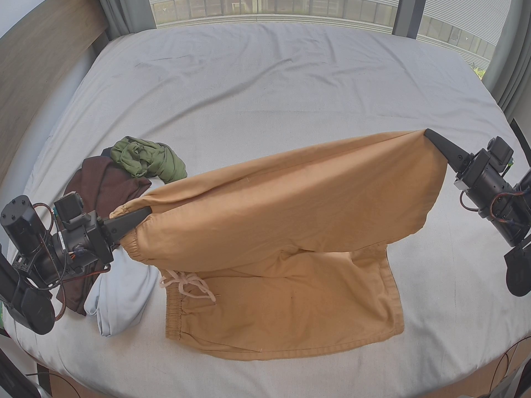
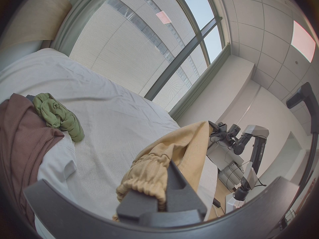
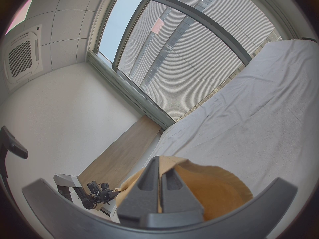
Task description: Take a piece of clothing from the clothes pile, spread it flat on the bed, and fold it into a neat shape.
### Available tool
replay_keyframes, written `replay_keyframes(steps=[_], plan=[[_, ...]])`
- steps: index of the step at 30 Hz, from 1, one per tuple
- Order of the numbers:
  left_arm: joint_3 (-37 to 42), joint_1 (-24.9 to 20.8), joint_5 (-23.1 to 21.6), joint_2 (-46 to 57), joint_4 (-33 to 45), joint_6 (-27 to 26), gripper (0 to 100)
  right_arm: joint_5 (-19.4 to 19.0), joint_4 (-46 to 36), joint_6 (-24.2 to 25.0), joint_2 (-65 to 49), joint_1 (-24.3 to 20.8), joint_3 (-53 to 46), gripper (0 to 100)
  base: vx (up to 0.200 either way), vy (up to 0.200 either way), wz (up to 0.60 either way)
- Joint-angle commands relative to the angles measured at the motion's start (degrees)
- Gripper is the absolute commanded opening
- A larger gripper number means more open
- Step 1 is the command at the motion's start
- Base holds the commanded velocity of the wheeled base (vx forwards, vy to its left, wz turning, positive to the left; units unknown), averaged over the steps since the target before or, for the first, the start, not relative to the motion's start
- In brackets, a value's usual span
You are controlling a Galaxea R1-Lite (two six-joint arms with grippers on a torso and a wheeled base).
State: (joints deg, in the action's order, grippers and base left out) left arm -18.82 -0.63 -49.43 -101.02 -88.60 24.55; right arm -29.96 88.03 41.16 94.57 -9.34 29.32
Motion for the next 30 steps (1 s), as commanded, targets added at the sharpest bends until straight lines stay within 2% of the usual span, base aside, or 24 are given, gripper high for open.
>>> replay_keyframes(steps=[1, 9, 14, 23, 30], plan=[[-1.2, -0.2, 0.1, -2.1, 0.0, -0.1, 0, -0.1, 0.0, 0.0, 0.2, 0.9, -0.1, 0, 0.0, 0.0, 0.0], [-3.0, -0.2, 0.6, -2.9, 0.0, -0.1, 0, -0.2, 0.0, 0.0, 0.6, 0.9, -0.6, 0, 0.0, 0.0, 0.0], [-5.3, -0.4, 6.2, -3.1, 0.0, 0.2, 0, -0.4, 0.0, 0.0, 0.6, 1.3, -0.7, 0, 0.0, 0.0, 0.0], [-6.1, -2.4, 8.4, -3.7, -0.1, 0.4, 0, -0.4, 0.0, 0.0, 1.2, 1.6, -0.7, 0, 0.0, 0.0, 0.0], [-8.2, -6.5, 13.1, -5.2, -0.1, 1.3, 0, -0.4, 0.0, 0.0, 1.9, 1.7, -1.1, 0, 0.0, 0.0, 0.0]])
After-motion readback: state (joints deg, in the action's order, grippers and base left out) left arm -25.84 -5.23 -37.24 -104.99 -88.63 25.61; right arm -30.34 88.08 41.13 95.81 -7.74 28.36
